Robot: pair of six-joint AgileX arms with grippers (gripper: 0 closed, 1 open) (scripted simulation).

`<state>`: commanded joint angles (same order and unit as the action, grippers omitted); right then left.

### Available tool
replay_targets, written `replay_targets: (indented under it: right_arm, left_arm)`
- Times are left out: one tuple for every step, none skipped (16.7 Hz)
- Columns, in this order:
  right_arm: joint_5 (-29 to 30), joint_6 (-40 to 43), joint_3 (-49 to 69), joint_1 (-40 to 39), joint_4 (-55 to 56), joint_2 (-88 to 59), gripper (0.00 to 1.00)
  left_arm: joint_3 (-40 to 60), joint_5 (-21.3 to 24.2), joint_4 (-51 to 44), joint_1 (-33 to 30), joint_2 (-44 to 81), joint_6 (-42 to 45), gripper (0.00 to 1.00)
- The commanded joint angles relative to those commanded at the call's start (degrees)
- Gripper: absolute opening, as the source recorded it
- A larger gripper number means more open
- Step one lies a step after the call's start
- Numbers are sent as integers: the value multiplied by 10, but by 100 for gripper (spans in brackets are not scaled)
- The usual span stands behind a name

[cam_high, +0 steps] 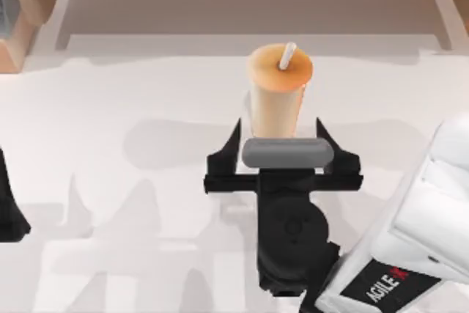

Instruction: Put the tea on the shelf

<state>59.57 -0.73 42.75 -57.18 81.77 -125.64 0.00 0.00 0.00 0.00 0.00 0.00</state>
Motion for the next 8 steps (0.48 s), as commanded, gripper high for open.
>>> replay_targets:
  right_arm:
    - [-13,1,15,13,-8,-6,100]
    - [-28,1,32,28,-17,-12,100]
    - [-44,2,50,44,-27,-20,100]
    - [-59,3,67,59,-37,-27,100]
    - [-72,3,82,72,-45,-33,100]
    - [-82,3,93,82,-51,-37,100]
    - [-87,3,98,87,-55,-40,100]
    - [-87,3,99,88,-55,-40,100]
  left_arm:
    - [0,0,0,0,0,0,100]
    - [0,0,0,0,0,0,100]
    - [0,0,0,0,0,0,100]
    - [0,0,0,0,0,0,100]
    - [0,0,0,0,0,0,100]
    - [0,0,0,0,0,0,100]
    - [0,0,0,0,0,0,100]
    - [0,0,0,0,0,0,100]
